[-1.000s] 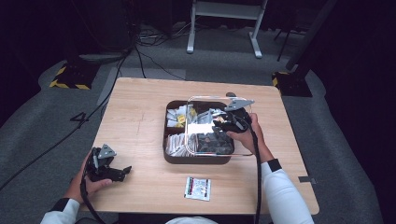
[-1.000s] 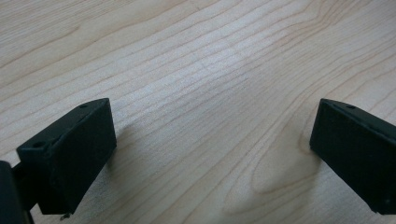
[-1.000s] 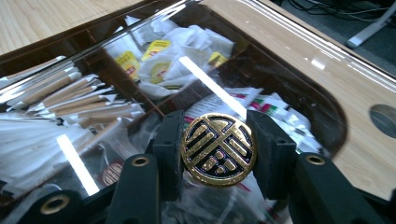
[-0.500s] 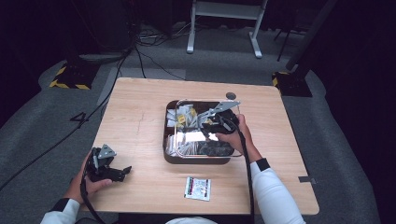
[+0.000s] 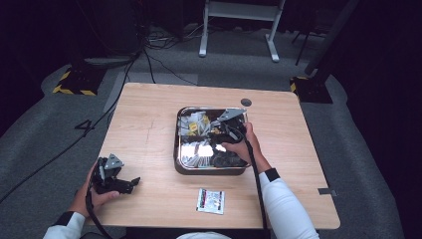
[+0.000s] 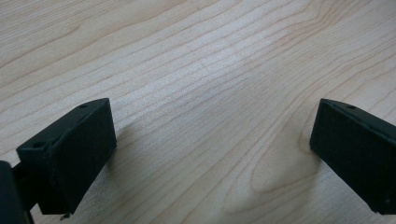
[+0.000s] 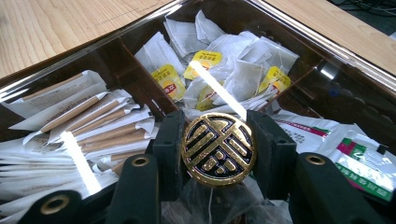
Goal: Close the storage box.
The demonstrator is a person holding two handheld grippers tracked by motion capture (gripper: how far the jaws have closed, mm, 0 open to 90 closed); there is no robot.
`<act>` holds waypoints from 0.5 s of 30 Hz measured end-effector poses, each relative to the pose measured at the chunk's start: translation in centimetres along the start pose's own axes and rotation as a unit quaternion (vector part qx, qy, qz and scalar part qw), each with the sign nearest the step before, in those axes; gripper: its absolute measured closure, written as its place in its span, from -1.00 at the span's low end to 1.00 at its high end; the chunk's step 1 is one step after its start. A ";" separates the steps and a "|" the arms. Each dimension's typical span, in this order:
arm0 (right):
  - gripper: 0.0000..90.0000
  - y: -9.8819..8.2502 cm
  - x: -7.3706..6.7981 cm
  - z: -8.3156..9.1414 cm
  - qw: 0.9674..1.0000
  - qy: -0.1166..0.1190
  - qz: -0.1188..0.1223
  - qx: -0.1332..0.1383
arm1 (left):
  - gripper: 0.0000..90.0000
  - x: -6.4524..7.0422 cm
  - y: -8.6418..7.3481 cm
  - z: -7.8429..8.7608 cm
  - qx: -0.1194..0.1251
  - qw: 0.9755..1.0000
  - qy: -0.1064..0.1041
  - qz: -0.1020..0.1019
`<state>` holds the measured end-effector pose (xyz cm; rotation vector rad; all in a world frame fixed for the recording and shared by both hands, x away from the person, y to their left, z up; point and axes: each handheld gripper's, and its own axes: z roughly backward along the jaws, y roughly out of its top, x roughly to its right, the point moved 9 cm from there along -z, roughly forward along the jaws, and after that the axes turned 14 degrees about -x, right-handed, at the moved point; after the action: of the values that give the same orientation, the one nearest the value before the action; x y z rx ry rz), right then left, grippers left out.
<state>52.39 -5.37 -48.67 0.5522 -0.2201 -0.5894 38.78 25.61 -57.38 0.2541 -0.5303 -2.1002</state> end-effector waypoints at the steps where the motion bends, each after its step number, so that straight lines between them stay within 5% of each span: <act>1: 0.31 0.0 0.0 -0.1 1.000 0.000 -0.001 0.000 | -0.99 0.0 0.0 0.0 0.000 1.000 -0.001 0.001; 15: 0.31 0.5 -0.1 -1.2 1.000 0.003 -0.010 0.000 | -0.99 0.0 0.0 0.0 0.000 1.000 -0.001 0.001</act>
<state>52.89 -4.48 -49.39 0.5562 -0.2089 -0.6068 38.77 25.57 -57.39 0.2513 -0.5322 -2.0977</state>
